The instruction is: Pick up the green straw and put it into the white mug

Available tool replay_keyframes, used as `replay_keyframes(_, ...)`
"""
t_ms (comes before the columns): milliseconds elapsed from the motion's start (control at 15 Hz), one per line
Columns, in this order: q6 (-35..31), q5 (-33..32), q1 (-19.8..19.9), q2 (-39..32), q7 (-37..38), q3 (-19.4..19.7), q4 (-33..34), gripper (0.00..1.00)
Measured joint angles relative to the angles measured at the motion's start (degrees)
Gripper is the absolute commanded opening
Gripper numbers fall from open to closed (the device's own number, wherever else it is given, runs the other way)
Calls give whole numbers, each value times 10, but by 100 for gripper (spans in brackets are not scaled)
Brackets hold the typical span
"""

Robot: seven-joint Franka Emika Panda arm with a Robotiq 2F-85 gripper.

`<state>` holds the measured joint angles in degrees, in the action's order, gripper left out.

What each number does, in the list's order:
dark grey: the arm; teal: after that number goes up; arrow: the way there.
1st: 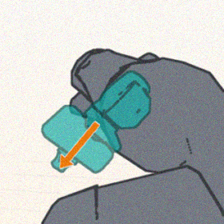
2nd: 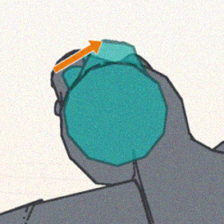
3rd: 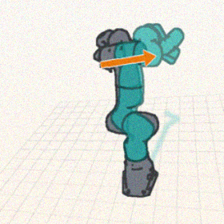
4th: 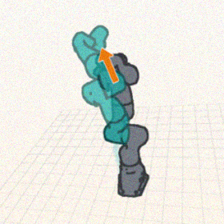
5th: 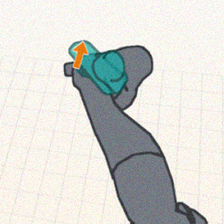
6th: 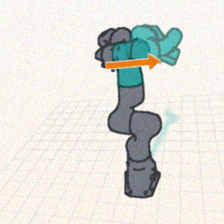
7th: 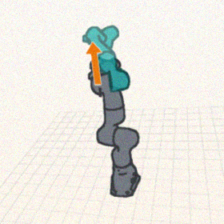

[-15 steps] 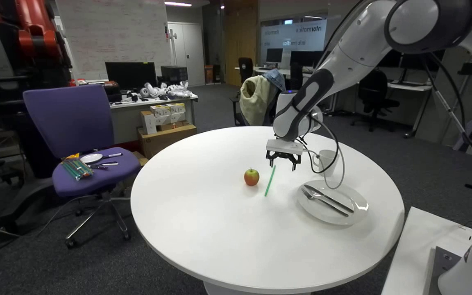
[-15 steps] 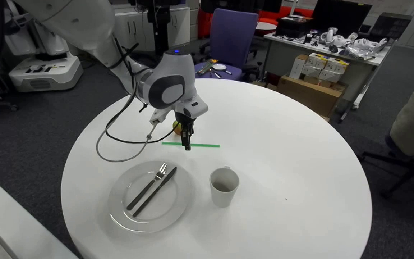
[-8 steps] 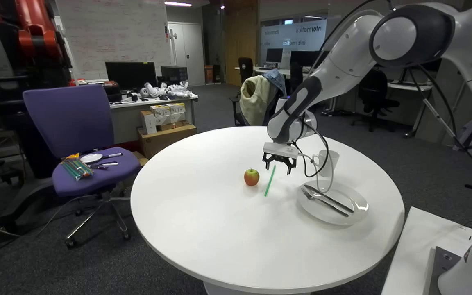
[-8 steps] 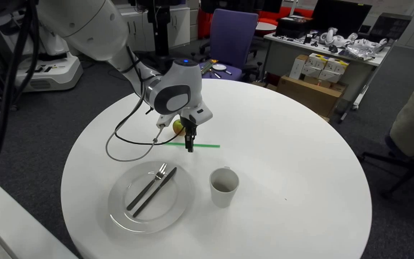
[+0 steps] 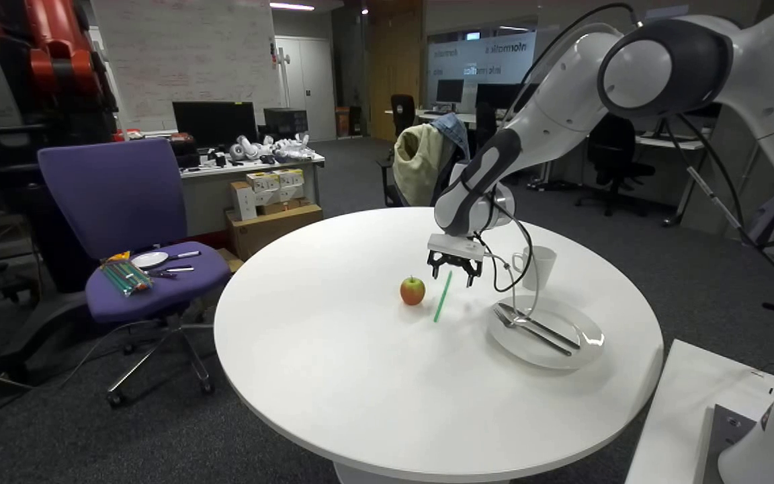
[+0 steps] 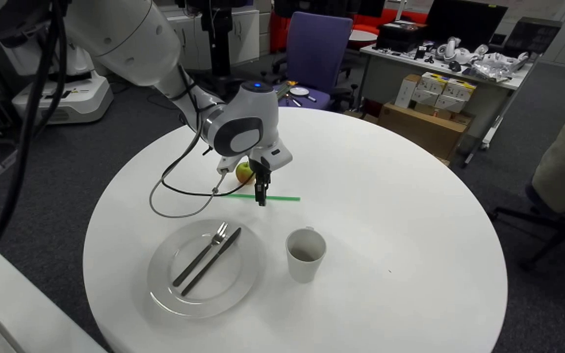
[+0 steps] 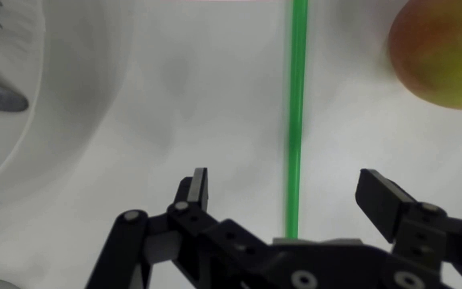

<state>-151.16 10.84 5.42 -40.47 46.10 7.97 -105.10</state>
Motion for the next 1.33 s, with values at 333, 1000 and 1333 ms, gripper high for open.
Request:
replay_keyframes(333,0,0,0,-13,0,0,9,100)
replay_keyframes(1000,1,0,-1,-30,-1,0,19,85)
replay_keyframes(1333,1,0,0,-38,-4,0,25,60)
